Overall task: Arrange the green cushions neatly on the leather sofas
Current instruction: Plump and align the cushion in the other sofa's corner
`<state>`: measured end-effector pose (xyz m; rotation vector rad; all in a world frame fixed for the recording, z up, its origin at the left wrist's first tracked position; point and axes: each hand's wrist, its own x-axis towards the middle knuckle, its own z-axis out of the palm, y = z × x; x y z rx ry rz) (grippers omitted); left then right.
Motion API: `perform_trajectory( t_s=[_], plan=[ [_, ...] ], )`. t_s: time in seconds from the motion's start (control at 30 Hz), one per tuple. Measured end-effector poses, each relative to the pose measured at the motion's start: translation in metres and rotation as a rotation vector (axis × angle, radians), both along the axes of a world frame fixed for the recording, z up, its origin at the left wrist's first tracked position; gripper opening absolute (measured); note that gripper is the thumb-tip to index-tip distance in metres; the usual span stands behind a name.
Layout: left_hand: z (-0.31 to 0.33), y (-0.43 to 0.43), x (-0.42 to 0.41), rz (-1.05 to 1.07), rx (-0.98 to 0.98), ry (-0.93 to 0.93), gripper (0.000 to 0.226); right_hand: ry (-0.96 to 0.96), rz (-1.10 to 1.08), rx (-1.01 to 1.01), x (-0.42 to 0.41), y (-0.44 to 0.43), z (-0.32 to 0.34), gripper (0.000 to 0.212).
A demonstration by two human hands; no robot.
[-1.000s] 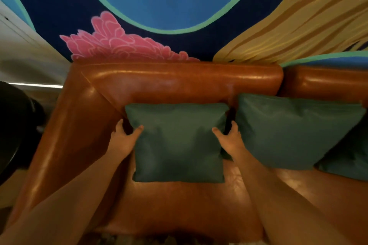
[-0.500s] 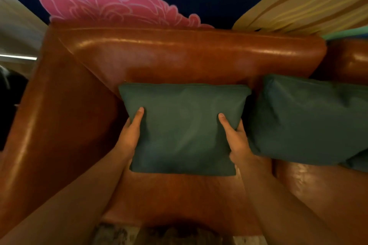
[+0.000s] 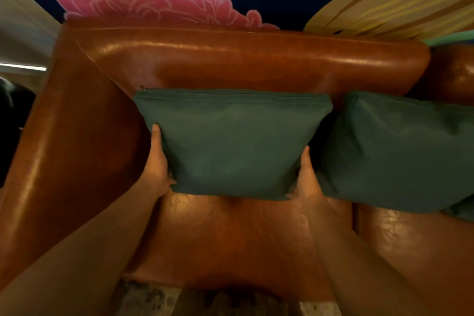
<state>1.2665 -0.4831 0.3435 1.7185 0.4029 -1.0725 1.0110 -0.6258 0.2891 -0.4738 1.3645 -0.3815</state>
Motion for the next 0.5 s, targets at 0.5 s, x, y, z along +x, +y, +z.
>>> perform_trajectory(
  t_s=[0.5],
  plan=[
    [0.004, 0.005, 0.014, -0.077, 0.218, -0.81, 0.078, 0.441, -0.069, -0.721, 0.025, -0.008, 0.026, 0.054]
  ],
)
